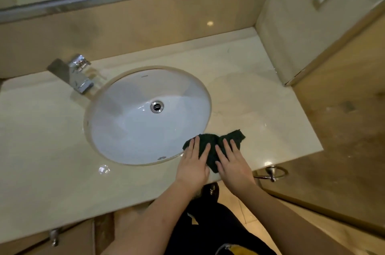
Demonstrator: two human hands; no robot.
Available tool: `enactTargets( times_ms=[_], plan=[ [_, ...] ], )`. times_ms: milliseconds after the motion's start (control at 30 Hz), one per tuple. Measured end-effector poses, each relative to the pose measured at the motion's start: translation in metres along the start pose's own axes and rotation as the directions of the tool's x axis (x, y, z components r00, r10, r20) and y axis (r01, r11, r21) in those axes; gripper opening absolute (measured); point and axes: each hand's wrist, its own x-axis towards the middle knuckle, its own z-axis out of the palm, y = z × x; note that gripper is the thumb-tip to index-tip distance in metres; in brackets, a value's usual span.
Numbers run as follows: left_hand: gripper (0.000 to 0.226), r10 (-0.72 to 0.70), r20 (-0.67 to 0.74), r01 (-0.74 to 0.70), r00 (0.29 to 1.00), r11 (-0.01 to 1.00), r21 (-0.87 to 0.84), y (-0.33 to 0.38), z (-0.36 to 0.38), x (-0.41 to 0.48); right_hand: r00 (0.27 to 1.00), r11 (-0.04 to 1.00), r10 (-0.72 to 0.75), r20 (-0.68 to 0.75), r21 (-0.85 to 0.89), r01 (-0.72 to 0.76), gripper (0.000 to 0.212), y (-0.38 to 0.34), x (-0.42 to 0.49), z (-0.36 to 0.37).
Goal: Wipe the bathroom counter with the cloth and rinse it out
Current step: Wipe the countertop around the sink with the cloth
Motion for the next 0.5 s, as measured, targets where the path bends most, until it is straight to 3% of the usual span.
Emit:
enactTargets(
  times_ms=[100, 233, 500],
  plan=[
    [0.062, 0.015, 0.007, -0.016, 1.0, 1.0, 0.021, 0.026, -0.005, 0.025, 0.994, 0.996, 0.082, 0.072, 0.035, -0.085, 0.067, 0.031, -0.011, 0.009],
    [0.06, 0.104, 0.055, -0.107, 0.993, 0.993, 0.054, 0.052, -0.008, 0.054, 0.975, 0.965, 0.224, -0.011, 0.142, -0.22, 0.055, 0.065, -0.008, 0.01],
    [0.059, 0.205, 0.109, -0.214, 0.973, 0.973, 0.087, 0.072, -0.021, 0.097, 0.926, 0.902, 0.377, 0.022, 0.216, -0.373, 0.061, 0.096, -0.005, 0.018]
  ],
)
